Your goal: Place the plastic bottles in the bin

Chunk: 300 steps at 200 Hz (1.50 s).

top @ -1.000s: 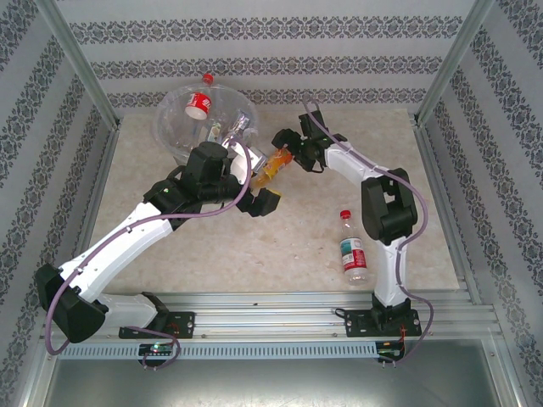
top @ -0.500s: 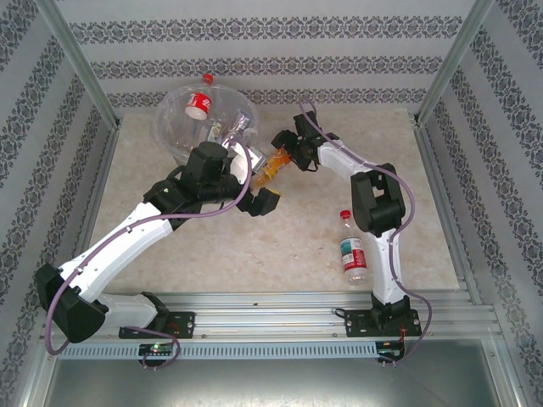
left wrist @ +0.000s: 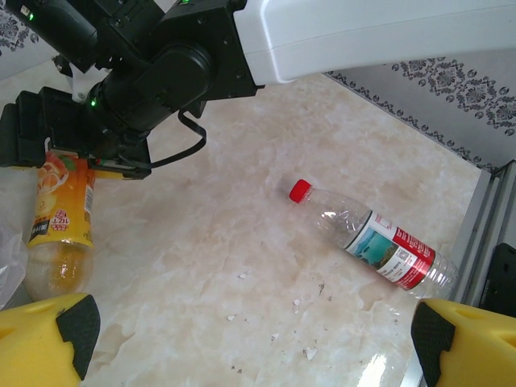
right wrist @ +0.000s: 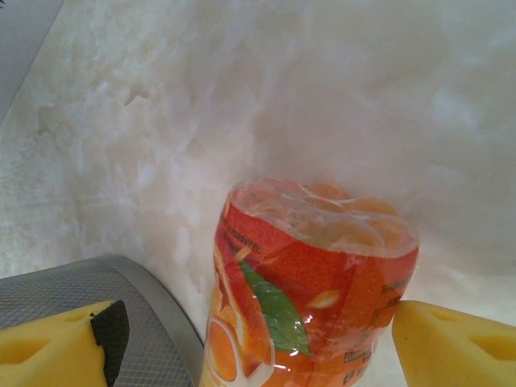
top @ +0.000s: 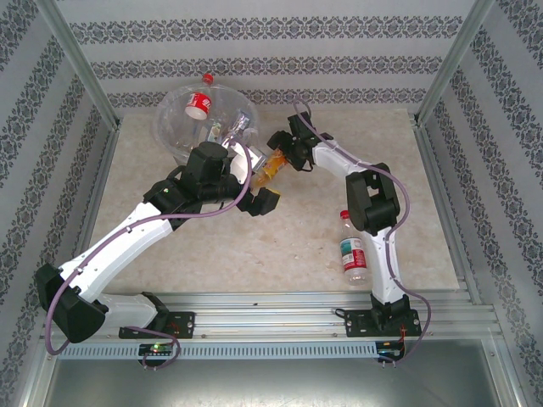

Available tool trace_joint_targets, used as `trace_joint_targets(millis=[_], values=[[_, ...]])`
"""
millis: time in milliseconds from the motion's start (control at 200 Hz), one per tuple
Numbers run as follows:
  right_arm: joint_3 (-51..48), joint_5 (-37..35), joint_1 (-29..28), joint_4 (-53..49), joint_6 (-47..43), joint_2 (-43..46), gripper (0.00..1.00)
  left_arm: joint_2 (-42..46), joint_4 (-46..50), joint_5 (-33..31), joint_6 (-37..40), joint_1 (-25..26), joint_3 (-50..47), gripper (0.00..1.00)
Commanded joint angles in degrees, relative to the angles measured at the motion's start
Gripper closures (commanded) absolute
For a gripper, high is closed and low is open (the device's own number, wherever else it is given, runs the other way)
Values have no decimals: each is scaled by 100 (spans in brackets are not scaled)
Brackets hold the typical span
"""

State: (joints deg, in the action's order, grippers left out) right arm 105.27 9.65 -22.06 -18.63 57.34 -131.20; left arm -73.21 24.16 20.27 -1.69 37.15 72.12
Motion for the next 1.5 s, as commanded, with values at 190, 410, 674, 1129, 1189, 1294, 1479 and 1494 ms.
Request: trace_joint_targets(millis=[190,410,674,1129,1189,1294,1479,1494], values=[[134,-240,-112,-149,295,-335,15,140,-96,-76,134,74,-44,0],[96,-390,-107,-6,376,-424,21,131,-96,-62,134,74,-41,0],[-44,-539,-87,243,124,-202,33,116,-88,-63,130,72,-40,0],[-1763,-1066,-24,457,-1763,2233,41,-255,-324,255,-609,27,-13,0],[-2033,-977,-42,497,-1956,2637,41,-326,-400,366,-738,8,-22,0],[-2452,-726,-73,503,-2170,3282,41,-440,-478,560,-932,-39,-22,0],[-3040,-423,-244,489,-2380,4305,41,-497,-782,856,-1198,-146,-130,0],[-3077,-400,-260,491,-2397,4372,41,-499,-804,875,-1219,-153,-133,0]])
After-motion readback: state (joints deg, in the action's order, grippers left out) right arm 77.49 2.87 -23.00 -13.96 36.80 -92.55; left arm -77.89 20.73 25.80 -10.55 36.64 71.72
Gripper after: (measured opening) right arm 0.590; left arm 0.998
